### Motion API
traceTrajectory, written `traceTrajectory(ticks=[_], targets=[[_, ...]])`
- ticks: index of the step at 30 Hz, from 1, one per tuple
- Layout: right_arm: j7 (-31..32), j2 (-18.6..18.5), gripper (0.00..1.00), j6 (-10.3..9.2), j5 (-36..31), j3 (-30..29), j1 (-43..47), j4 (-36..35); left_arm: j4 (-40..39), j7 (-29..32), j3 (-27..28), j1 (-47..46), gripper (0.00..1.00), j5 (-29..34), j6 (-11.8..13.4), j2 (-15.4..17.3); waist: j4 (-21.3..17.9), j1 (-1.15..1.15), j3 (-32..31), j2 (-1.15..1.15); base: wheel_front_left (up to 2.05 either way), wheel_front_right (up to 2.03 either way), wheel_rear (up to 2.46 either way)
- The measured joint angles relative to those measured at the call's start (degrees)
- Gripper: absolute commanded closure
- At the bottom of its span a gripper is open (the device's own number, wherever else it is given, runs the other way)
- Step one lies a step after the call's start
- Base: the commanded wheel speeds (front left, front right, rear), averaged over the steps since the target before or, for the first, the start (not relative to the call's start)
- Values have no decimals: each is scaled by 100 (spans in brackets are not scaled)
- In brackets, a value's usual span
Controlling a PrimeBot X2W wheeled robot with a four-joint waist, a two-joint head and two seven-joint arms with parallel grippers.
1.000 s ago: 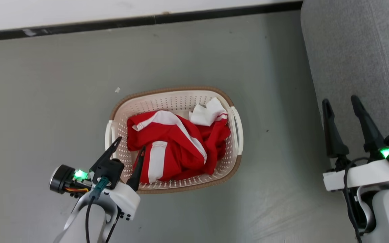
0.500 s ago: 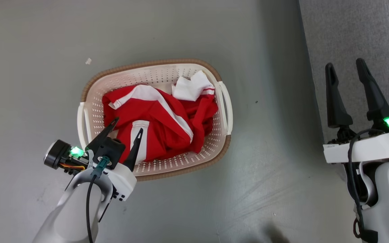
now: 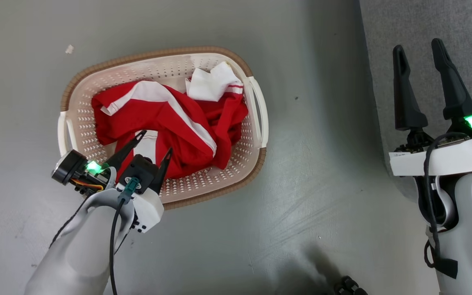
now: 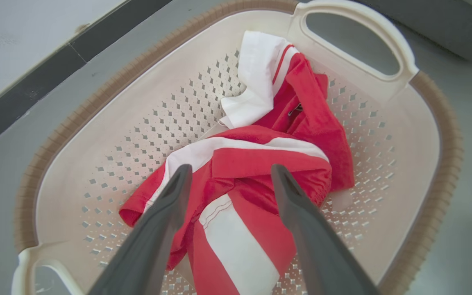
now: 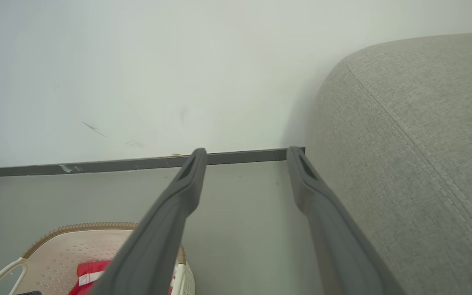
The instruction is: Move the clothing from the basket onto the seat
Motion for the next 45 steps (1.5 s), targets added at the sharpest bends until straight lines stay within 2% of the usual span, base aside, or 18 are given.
traceTrajectory(ticks=[16,32,45], targets=[[-1,1,0,0,225,11,-454,2,578,125,-74,-453,0,226,0,208,-420,0,531,0,0,0,0],[-1,1,0,0,292,65,-691,12,1066,305,-122,-788,0,325,10,231,-632,-1,804,0,0,0,0],[-1,2,0,0,294,79,-697,49,1464,603,-79,-1022,0,468,398,220,-674,-1,839,0,0,0,0]])
